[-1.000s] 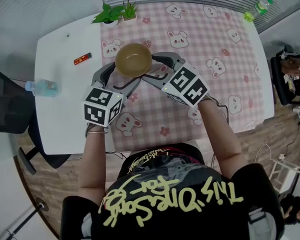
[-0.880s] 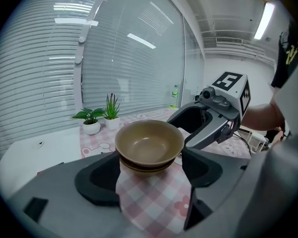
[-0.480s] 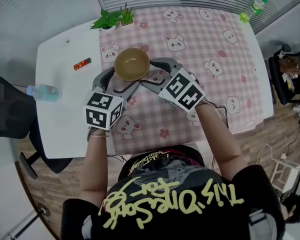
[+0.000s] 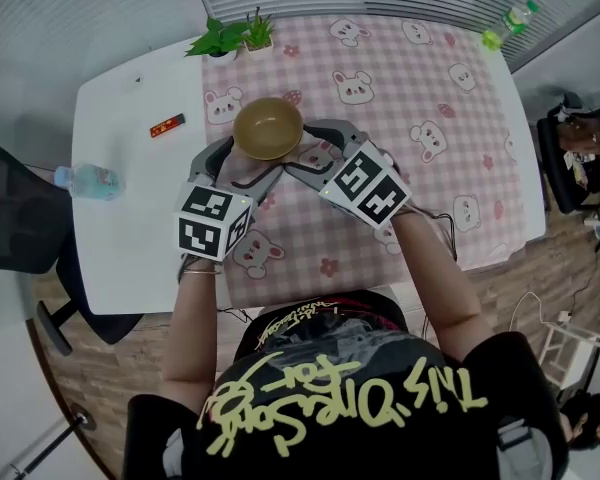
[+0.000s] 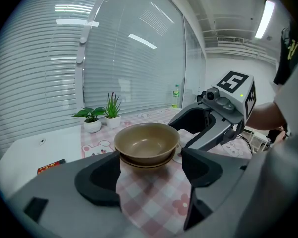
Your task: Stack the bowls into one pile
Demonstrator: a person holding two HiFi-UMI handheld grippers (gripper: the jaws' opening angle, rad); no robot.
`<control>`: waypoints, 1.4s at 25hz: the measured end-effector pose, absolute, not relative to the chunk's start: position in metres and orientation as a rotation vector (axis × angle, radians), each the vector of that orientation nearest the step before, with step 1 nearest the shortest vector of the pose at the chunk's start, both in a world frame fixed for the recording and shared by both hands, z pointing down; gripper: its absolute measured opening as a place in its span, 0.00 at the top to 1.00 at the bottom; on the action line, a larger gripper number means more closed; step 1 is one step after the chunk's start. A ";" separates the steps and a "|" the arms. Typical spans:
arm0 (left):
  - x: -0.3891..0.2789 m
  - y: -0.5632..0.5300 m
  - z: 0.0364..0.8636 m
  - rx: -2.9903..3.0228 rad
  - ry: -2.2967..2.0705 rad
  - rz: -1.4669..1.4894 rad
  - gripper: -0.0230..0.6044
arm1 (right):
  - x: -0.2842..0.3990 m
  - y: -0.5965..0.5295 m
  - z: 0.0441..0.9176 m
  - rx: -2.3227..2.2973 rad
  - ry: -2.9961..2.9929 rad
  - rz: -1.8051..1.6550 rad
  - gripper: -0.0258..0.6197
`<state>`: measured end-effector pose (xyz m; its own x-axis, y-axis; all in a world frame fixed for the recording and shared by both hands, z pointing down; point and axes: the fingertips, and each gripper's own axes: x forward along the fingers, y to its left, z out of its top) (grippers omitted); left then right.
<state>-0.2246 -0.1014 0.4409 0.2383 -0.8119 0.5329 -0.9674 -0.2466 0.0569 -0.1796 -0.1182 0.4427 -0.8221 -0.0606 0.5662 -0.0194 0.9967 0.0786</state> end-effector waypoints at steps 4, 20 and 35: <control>-0.225 -0.101 0.442 2.141 -1.635 0.557 0.34 | -0.180 -0.118 0.443 0.063 -2.538 -0.089 0.53; -0.223 -0.096 0.441 2.134 -1.628 0.508 0.35 | -0.175 -0.115 0.445 0.078 -2.547 -0.051 0.53; -0.222 -0.088 0.425 2.159 -1.650 0.477 0.35 | -0.172 -0.108 0.428 0.100 -2.594 -0.054 0.53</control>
<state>-0.2222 -0.0881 0.4249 0.2526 -0.8376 0.4843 -0.9669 -0.2379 0.0928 -0.1719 -0.1080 0.4283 -0.8524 -0.0825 0.5163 -0.0609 0.9964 0.0585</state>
